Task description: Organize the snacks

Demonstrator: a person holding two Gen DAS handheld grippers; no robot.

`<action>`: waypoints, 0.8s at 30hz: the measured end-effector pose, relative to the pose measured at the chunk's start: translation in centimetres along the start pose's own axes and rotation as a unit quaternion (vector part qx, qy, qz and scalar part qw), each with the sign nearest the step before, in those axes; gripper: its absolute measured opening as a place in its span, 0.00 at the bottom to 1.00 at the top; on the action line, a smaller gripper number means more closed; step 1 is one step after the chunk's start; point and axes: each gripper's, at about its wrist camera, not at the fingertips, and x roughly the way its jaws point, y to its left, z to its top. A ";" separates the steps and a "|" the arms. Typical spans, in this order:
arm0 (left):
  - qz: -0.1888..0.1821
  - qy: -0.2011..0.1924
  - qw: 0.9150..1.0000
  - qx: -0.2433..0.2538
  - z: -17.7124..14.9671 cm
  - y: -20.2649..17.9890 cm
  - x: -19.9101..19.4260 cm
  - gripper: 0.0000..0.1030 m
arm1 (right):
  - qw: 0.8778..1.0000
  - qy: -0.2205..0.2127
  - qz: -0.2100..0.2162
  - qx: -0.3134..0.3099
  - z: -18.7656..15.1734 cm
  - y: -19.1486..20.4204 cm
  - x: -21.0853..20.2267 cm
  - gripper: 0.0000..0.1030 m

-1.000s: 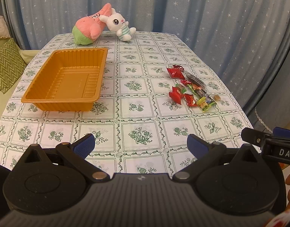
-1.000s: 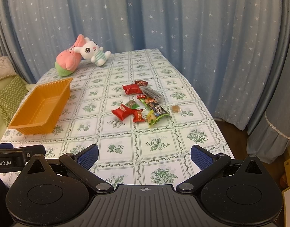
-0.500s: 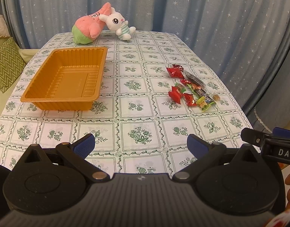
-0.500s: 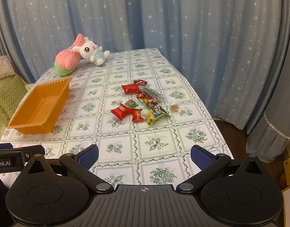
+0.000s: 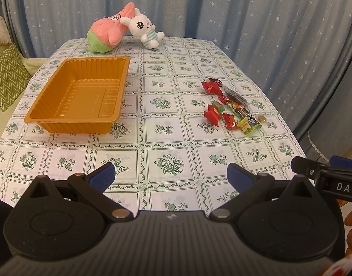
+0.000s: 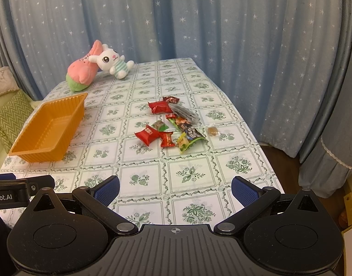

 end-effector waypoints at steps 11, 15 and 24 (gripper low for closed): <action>-0.003 0.001 1.000 -0.002 -0.1 0.0 0.0 1.00 | 1.000 0.003 -0.003 0.001 -0.4 0.3 0.2 1.00; -0.004 0.002 1.000 -0.004 -0.1 0.0 0.1 1.00 | 1.000 0.005 -0.002 0.001 -0.4 0.2 0.2 1.00; -0.006 0.004 1.000 -0.006 -0.2 -0.1 0.3 1.00 | 1.000 0.006 -0.003 0.003 -0.4 0.1 0.2 1.00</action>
